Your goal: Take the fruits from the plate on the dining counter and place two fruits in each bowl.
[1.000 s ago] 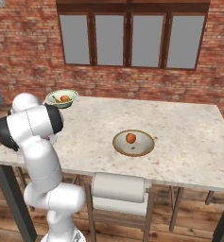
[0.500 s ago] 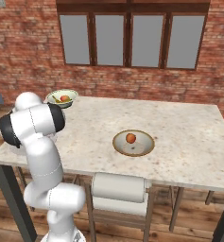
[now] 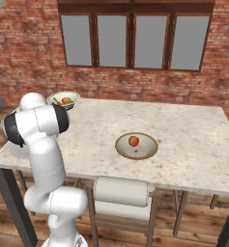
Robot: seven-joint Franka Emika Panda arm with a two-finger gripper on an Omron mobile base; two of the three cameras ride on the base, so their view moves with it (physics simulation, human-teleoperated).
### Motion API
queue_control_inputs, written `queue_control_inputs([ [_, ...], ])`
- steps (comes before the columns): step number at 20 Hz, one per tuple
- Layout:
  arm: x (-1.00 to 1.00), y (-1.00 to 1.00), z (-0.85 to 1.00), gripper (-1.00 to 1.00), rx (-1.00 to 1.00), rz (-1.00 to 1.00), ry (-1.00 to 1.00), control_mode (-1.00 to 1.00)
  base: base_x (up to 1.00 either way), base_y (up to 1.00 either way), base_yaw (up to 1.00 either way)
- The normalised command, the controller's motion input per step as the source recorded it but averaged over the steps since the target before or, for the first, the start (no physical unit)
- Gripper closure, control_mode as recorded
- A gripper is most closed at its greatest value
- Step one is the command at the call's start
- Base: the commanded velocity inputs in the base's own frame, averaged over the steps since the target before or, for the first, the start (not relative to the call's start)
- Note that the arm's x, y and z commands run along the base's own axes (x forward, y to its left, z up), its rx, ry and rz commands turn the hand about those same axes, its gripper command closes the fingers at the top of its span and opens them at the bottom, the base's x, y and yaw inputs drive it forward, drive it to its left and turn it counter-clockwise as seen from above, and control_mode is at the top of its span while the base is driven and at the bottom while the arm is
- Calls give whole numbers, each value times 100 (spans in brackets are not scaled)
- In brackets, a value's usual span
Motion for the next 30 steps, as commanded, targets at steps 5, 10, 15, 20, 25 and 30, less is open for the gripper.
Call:
queue_control_inputs([
  [5,0,0,-28,-100,0,0,0,-100,0,0,0],
  [10,0,0,-15,100,0,0,0,-100,0,0,0],
  [15,-3,-3,3,100,0,0,0,-100,0,0,0],
  [20,-7,-20,30,100,0,0,0,-100,0,0,0],
  [25,-49,-57,68,100,0,0,0,-100,0,0,0],
  [30,-57,-94,64,100,0,0,0,-100,0,0,0],
])
